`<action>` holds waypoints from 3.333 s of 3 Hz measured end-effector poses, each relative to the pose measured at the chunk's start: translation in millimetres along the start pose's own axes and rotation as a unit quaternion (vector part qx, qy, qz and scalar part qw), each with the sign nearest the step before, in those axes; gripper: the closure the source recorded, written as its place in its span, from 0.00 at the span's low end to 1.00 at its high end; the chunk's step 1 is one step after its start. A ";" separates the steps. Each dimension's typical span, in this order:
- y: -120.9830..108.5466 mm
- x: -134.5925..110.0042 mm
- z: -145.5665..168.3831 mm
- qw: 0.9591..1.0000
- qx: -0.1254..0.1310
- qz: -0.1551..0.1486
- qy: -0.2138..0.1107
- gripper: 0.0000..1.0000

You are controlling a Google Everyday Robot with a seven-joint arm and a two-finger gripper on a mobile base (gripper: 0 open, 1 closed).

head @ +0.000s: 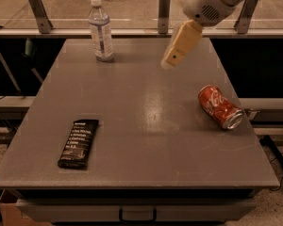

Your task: Pick blue plastic bottle

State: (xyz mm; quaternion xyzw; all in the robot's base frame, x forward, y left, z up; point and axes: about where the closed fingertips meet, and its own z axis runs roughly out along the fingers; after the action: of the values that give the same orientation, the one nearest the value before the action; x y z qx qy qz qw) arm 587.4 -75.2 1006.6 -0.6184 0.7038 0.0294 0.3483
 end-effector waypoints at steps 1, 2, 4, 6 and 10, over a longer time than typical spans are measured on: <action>-33.4 -23.1 33.2 0.998 0.028 0.026 -0.047 0.00; -73.9 -45.4 68.0 0.992 0.054 0.057 -0.096 0.00; -104.4 -83.1 160.0 0.970 0.022 0.150 -0.188 0.00; -118.9 -108.0 238.5 0.936 0.004 0.246 -0.251 0.01; -107.9 -121.5 186.9 0.907 -0.020 0.262 -0.331 0.93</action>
Offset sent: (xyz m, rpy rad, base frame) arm 0.1652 0.0796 0.0067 0.3804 -0.1391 -0.1248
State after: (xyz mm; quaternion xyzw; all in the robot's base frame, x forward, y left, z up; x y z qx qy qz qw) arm 767.5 91.1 971.4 -0.3738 0.6841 0.3363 0.5284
